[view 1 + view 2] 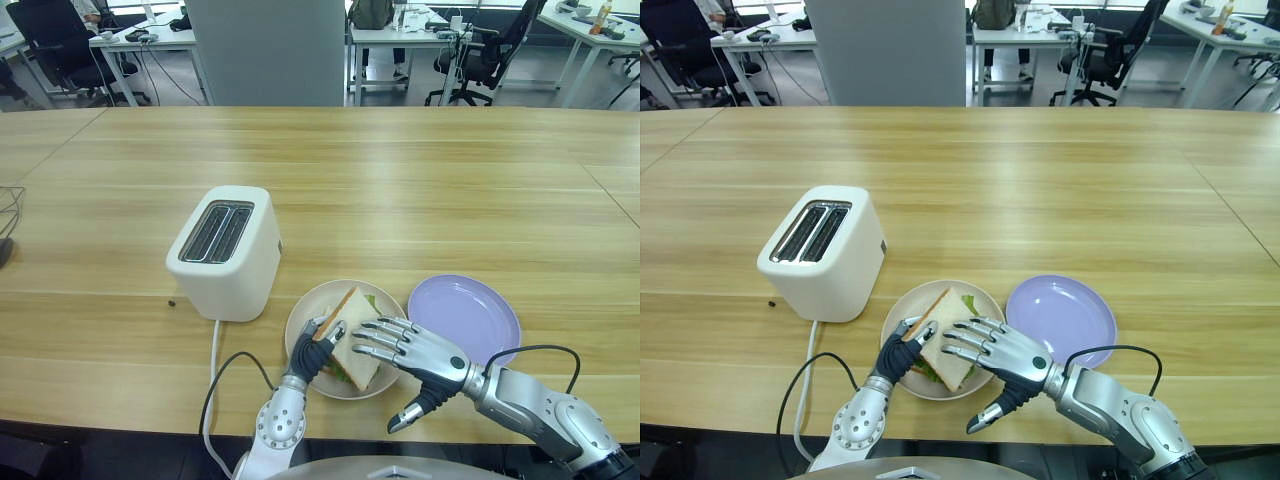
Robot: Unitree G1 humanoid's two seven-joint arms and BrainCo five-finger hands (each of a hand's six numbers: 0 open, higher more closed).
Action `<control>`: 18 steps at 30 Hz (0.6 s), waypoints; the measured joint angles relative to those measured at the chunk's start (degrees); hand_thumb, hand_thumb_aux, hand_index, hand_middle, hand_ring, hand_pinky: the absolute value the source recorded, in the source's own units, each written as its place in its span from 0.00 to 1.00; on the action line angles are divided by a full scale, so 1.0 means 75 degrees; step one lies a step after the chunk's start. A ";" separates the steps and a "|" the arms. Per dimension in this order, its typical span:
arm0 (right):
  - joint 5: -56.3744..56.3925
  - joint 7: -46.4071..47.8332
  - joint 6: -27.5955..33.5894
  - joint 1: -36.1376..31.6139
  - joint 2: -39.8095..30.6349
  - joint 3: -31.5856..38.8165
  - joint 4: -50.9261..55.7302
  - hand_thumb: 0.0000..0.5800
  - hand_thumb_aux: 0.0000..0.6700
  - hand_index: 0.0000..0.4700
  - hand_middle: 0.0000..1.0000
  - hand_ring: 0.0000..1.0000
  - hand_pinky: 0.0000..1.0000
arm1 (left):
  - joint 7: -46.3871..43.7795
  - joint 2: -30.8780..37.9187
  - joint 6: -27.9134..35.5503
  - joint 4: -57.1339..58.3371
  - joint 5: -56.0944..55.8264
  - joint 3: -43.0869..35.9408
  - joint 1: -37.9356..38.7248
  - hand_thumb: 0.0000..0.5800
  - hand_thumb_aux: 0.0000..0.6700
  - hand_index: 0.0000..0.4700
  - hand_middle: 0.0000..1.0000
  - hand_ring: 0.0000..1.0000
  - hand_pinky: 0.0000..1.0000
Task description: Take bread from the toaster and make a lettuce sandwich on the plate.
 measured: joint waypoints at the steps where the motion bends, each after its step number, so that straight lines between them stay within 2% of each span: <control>1: -0.0009 -0.0001 0.0003 0.0006 0.0000 0.0004 -0.0048 0.00 0.00 0.00 0.00 0.00 0.00 | 0.0033 0.0000 -0.0024 0.0033 0.0027 -0.0009 -0.0019 1.00 1.00 0.98 1.00 1.00 1.00; 9: -0.0017 -0.0006 0.0114 0.0020 -0.0125 -0.0109 -0.0352 0.00 0.00 0.00 0.00 0.00 0.00 | 0.0212 0.0000 -0.0119 0.0138 0.0256 -0.0045 -0.0091 1.00 1.00 0.98 1.00 1.00 1.00; 14: -0.0200 0.0132 0.0294 -0.0038 -0.0088 0.0164 0.0190 0.00 0.00 0.00 0.00 0.00 0.00 | 0.0279 0.0027 -0.0155 0.0154 0.0476 -0.0094 -0.0145 1.00 1.00 0.98 1.00 1.00 1.00; 18: -0.0290 0.0194 0.0379 -0.0535 0.0028 0.0534 0.0732 0.00 0.00 0.00 0.00 0.00 0.00 | 0.0544 0.0035 -0.0059 0.0270 0.1057 -0.0146 -0.0168 1.00 1.00 0.98 1.00 1.00 1.00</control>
